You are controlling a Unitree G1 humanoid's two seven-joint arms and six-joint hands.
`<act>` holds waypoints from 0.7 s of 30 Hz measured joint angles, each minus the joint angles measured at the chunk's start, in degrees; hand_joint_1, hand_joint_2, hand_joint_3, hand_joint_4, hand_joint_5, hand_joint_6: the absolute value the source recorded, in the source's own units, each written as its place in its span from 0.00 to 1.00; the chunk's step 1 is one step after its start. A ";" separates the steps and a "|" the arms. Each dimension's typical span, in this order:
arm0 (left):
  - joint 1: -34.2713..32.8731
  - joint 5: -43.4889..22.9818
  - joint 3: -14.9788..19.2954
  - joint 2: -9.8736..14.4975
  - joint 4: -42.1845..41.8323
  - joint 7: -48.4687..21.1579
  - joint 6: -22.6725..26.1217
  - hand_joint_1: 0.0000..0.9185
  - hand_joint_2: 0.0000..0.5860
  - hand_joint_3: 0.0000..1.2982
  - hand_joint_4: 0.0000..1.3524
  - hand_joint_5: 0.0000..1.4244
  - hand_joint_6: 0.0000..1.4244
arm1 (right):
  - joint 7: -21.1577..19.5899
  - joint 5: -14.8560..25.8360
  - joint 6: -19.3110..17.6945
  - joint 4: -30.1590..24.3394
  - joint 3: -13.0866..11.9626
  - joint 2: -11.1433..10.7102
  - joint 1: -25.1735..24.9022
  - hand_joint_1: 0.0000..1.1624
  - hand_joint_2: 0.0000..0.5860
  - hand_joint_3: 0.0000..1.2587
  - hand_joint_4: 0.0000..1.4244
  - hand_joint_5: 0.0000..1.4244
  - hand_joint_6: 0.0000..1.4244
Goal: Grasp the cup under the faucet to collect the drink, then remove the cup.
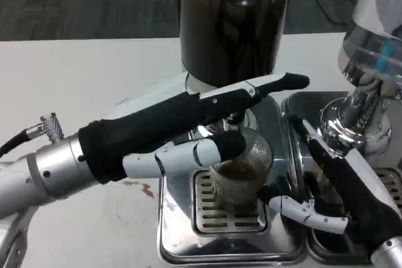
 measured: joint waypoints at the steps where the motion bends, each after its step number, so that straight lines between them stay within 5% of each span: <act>1: 0.07 -0.01 0.10 0.19 -0.25 0.00 0.25 0.00 0.47 0.06 0.00 0.00 0.00 | -0.71 0.00 -0.59 0.74 0.29 0.64 0.03 0.57 0.23 0.00 0.00 0.00 0.00; 10: 0.68 -0.47 1.78 2.47 -1.78 -0.61 2.20 0.00 0.46 0.07 0.00 0.00 0.00 | -5.01 -0.40 -4.32 4.45 2.61 4.92 0.24 0.62 0.21 0.00 0.00 0.00 0.00; 21: 3.14 0.22 6.00 2.23 -1.91 1.44 1.68 0.00 0.42 0.07 0.00 0.00 0.00 | -6.87 -1.74 -5.31 4.43 3.78 6.05 0.96 0.63 0.21 0.00 0.00 0.00 0.02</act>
